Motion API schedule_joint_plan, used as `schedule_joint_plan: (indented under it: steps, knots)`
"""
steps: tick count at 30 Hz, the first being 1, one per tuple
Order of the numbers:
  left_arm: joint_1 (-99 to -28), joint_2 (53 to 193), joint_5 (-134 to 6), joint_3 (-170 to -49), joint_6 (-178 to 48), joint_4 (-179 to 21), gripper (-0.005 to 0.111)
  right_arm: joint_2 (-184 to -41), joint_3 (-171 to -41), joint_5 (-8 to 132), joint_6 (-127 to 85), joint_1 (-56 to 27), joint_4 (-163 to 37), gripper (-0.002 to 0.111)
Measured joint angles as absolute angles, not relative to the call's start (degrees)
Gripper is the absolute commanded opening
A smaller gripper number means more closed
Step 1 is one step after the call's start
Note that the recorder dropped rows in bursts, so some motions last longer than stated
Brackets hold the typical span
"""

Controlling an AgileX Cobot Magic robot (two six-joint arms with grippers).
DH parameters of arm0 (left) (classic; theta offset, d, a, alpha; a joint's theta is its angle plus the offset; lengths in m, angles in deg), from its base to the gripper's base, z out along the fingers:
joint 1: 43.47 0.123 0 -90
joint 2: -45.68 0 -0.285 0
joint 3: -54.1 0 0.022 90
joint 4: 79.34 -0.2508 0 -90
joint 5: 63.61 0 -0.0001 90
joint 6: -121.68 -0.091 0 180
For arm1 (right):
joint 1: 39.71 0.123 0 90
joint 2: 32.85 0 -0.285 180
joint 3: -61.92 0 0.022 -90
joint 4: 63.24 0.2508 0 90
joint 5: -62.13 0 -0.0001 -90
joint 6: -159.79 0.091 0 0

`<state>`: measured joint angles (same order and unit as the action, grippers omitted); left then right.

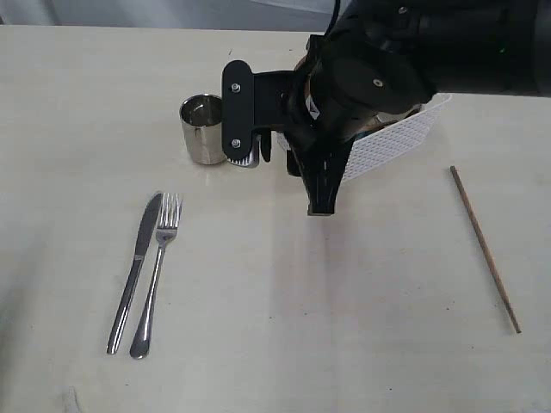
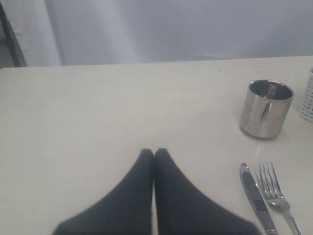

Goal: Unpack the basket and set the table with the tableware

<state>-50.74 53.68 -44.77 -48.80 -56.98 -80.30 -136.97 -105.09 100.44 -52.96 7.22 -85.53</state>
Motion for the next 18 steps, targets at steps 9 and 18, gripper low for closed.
schedule_joint_plan:
  steps: [9, 18]
  knots:
    - [-50.7, 53.7, -44.8, -48.8, -57.0, -80.3, 0.0, -140.1, -105.1, 100.3, -50.4, 7.2, -91.8, 0.048]
    - [-50.7, 53.7, -44.8, -48.8, -57.0, -80.3, 0.0, -143.0, -105.1, 98.6, -48.5, 7.2, -94.4, 0.01]
